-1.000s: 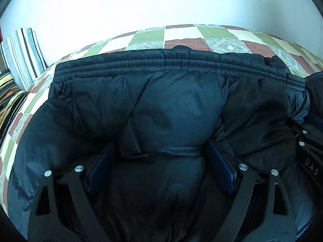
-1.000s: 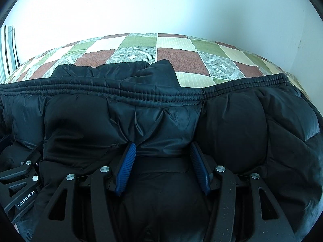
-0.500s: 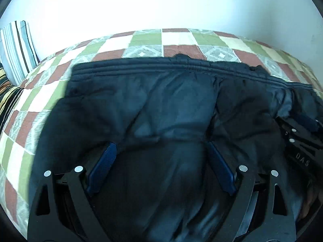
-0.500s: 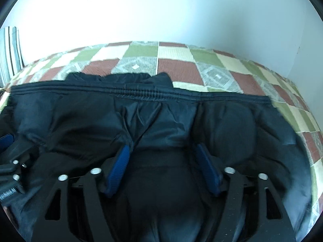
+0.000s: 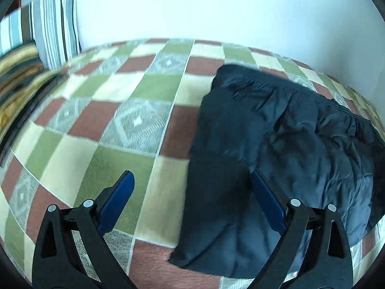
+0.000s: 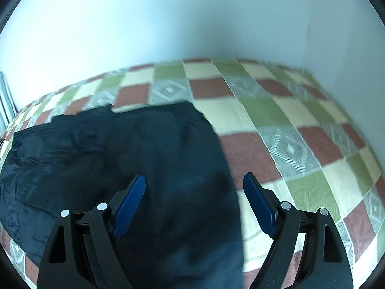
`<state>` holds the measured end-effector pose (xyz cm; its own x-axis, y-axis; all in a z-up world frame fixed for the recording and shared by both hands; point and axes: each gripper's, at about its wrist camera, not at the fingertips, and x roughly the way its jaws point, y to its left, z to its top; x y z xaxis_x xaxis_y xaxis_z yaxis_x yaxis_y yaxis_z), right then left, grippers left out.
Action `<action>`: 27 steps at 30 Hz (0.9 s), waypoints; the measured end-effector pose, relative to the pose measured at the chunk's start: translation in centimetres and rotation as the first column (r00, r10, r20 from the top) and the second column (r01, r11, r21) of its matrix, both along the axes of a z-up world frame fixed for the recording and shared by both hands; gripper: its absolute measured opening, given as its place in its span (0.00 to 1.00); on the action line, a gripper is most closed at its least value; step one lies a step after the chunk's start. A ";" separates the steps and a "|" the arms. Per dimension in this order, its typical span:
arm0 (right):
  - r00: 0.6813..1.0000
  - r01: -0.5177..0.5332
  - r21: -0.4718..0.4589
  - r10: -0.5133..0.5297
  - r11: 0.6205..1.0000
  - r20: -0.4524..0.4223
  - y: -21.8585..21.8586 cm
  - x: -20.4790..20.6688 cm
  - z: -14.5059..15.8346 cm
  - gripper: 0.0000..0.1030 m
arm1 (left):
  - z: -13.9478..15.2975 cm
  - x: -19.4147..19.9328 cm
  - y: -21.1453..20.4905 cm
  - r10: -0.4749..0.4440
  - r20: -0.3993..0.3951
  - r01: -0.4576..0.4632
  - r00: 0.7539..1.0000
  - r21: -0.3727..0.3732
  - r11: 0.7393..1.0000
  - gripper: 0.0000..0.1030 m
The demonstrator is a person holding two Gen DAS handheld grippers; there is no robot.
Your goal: Fold large clothes
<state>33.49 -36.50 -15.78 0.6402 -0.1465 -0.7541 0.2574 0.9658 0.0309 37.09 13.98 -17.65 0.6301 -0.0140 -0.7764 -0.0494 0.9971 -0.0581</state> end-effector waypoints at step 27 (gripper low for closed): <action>0.990 -0.043 0.344 0.087 0.938 -0.113 -1.2 0.4 -6.7 0.43 | -4.6 2.0 -3.0 -0.205 -0.118 0.172 0.972 -0.242 0.955 0.55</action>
<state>33.90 -37.73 -22.52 0.5376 0.1708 -0.8257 0.2177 0.9180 0.3316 39.08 10.95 -22.30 0.4839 -0.3092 -0.8187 0.1140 0.9498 -0.2913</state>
